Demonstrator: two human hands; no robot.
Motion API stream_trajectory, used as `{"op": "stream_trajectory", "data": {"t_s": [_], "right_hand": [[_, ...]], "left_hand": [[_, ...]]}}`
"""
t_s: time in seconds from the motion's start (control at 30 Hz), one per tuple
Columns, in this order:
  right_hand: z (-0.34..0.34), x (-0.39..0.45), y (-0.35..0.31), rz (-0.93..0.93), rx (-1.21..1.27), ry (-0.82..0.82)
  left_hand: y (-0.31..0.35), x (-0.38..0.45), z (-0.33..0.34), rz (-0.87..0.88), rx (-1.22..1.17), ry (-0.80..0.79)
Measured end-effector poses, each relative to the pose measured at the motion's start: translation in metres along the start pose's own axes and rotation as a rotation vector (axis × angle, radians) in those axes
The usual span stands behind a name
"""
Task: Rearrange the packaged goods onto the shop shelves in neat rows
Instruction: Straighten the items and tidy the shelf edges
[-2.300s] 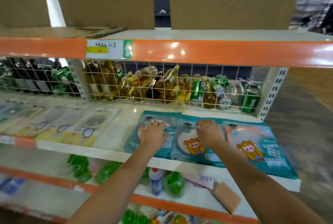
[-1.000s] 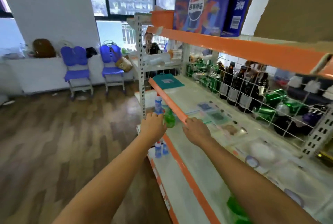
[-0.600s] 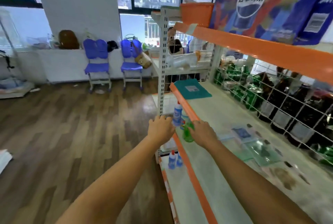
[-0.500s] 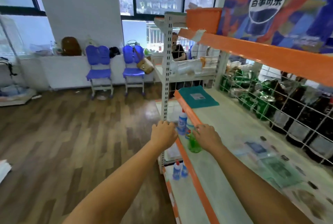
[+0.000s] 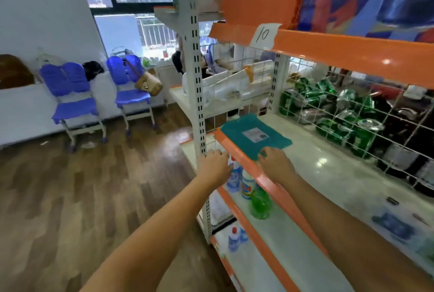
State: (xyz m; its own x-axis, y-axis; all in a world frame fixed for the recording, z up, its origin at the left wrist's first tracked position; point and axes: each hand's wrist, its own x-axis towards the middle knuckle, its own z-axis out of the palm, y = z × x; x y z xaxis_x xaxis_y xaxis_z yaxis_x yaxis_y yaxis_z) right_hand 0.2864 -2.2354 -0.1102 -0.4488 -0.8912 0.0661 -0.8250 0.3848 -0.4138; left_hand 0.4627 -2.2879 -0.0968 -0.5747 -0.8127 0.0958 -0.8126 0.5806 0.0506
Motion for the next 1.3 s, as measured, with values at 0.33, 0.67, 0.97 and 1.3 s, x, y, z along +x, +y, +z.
{"op": "stream_trajectory", "data": {"t_s": [0.33,0.67,0.97,1.3], "right_hand": [[-0.006,0.125,0.032,0.140,-0.085,-0.058],[0.002,0.190,0.040,0.260,-0.112,-0.114],[-0.008,0.203,0.044,0.454,0.313,-0.154],[-0.042,0.161,0.063,0.569,0.822,0.124]], "left_hand": [[-0.003,0.108,0.032,0.060,-0.061,-0.063],[-0.015,0.157,0.058,0.110,-0.163,-0.010],[-0.019,0.161,0.061,0.142,-0.174,-0.038],[-0.014,0.171,0.041,0.196,-0.203,0.019]]}}
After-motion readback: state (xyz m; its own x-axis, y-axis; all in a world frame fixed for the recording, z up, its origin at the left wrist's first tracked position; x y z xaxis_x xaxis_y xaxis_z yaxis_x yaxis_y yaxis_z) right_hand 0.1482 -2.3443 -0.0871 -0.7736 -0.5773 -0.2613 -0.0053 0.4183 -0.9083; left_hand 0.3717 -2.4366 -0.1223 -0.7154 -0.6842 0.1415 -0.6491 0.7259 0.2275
